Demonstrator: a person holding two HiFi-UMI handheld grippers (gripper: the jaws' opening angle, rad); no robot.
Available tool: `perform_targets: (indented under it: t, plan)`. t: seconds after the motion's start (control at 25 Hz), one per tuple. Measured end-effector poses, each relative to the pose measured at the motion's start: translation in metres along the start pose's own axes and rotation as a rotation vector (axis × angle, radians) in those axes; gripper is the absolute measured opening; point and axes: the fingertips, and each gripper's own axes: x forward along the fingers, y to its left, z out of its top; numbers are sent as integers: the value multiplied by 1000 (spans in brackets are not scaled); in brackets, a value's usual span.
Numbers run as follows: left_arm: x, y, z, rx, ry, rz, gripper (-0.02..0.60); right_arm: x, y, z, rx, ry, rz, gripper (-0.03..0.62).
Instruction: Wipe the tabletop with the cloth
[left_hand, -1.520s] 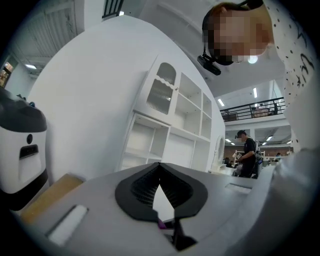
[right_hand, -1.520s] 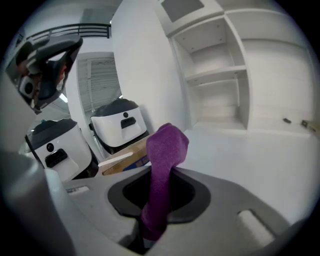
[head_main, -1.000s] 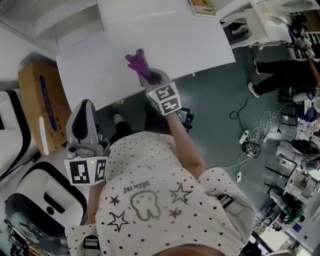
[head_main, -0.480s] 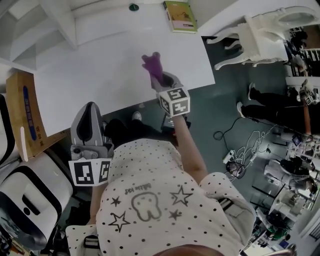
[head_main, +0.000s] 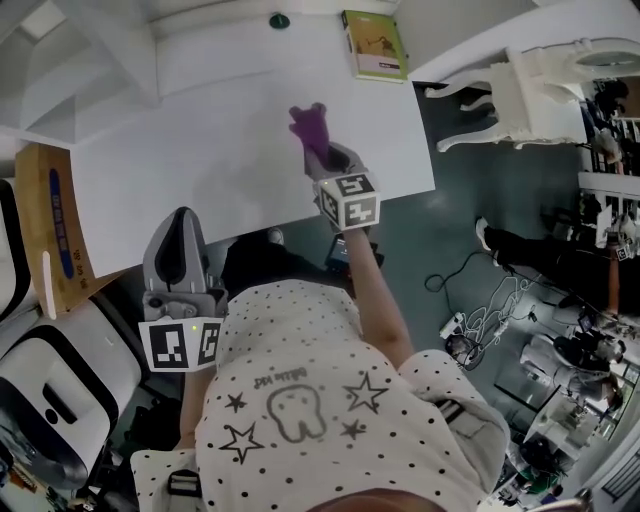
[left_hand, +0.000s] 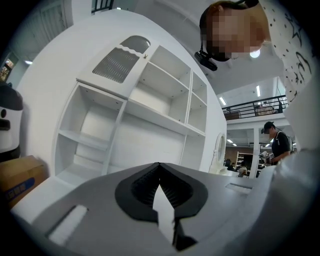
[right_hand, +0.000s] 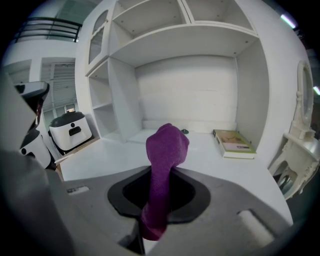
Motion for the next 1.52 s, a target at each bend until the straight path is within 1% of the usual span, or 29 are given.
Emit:
perform_targets:
  t: [0.28, 0.48, 0.64, 0.96, 1.12, 1.4, 1.52]
  plan:
    - [17, 20, 12, -10, -7, 8, -5, 60, 16, 21, 17, 33, 35, 63]
    - [25, 41, 10, -13, 8, 17, -5, 100, 19, 24, 20, 57, 32, 63]
    - [29, 53, 7, -12, 22, 15, -5, 123, 13, 24, 21, 80, 22, 63]
    - [35, 55, 4, -26, 42, 17, -5, 157, -2, 7, 18, 165, 14, 63]
    - [42, 50, 1, -32, 51, 27, -5, 163, -8, -2, 8, 201, 28, 63]
    - [55, 33, -7, -30, 72, 37, -5, 167, -14, -11, 44, 211, 79, 63]
    - [60, 27, -9, -27, 78, 33, -5, 167, -17, -11, 42, 215, 92, 63]
